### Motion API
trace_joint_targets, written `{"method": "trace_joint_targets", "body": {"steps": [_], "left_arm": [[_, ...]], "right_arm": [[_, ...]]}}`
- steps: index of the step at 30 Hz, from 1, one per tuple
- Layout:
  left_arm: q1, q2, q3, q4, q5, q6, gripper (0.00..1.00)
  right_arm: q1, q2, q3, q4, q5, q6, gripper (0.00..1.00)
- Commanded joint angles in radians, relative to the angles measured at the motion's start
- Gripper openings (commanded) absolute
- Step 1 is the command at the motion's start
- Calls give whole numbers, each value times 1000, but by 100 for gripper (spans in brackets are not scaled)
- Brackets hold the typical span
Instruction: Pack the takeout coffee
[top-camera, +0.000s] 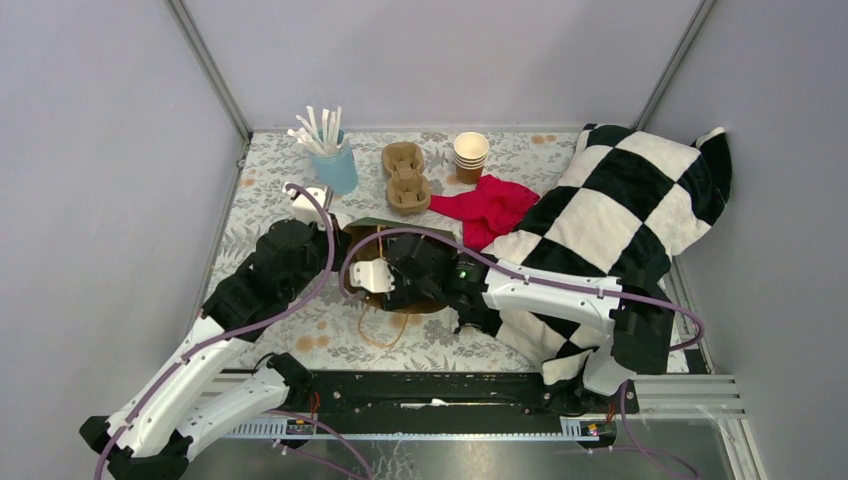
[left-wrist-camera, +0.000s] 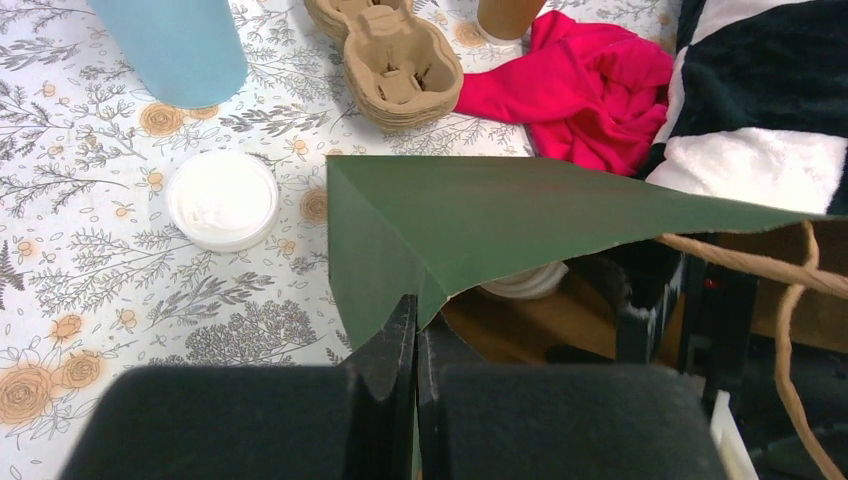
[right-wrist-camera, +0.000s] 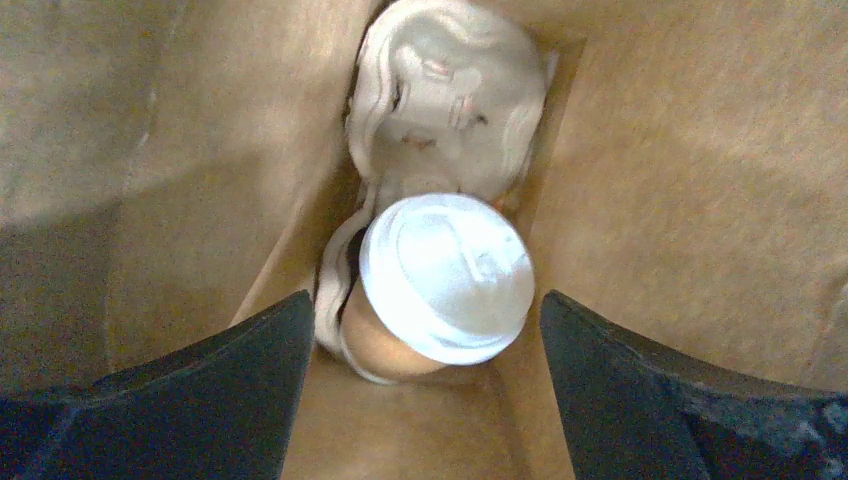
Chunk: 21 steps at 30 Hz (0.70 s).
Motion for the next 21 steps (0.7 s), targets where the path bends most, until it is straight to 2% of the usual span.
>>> {"method": "trace_joint_targets", "body": {"steps": [1,7,21], "left_arm": [[2,-29,-6,47,9,15,0],[3,-36,-18,44,32,12,0],[2,-5,9,-17,137,40,0]], "right_arm": [[-15,-30,7,-45,3,90,93],[-28,32,49,-65,61,148,98],[-77,163,103,-55,145,199,100]]}}
